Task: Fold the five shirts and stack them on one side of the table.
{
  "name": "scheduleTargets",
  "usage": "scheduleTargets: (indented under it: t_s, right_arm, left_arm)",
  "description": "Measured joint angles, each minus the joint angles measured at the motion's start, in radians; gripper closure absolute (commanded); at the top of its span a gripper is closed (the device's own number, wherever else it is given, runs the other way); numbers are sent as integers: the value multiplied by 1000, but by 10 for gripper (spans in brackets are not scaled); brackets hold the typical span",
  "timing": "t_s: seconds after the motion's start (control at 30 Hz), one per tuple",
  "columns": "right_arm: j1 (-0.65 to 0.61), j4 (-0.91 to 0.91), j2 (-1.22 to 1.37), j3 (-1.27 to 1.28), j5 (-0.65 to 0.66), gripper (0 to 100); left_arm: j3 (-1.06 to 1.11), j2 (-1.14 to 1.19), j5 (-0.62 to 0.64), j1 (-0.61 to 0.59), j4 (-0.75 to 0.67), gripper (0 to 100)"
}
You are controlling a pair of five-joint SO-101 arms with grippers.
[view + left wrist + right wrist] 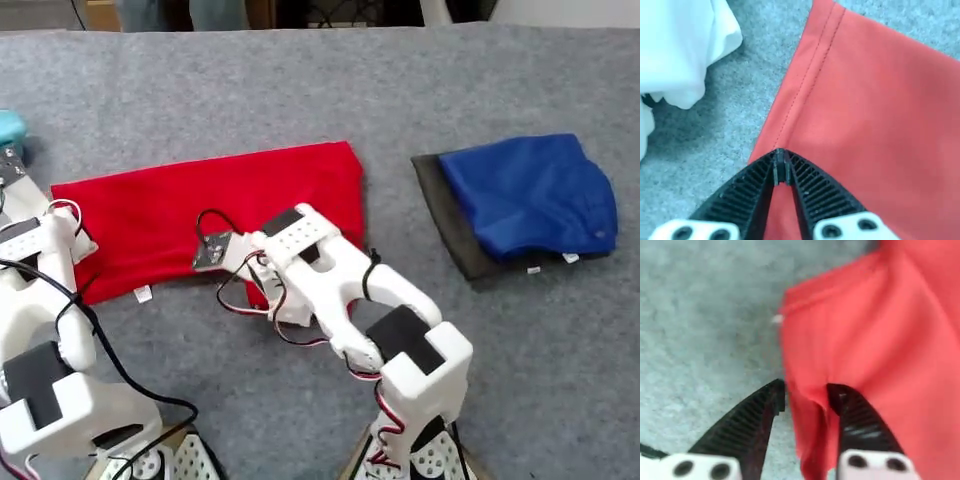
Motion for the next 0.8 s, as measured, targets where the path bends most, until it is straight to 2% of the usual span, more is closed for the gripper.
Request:
scheduleTargets:
  t_s: [0.07, 0.37, 0.57, 0.8]
  right_arm:
    - [2, -2, 0, -2, -21, 975]
    - [20, -2, 0, -2, -64, 985]
    - [20, 5, 2, -21, -64, 985]
    - [61, 130, 34, -170, -2, 985]
  left_arm:
    - [0, 0, 0, 0, 0, 967]
    - [0, 0, 0, 0, 0, 967]
    - [0, 0, 0, 0, 0, 967]
    - [0, 0, 0, 0, 0, 967]
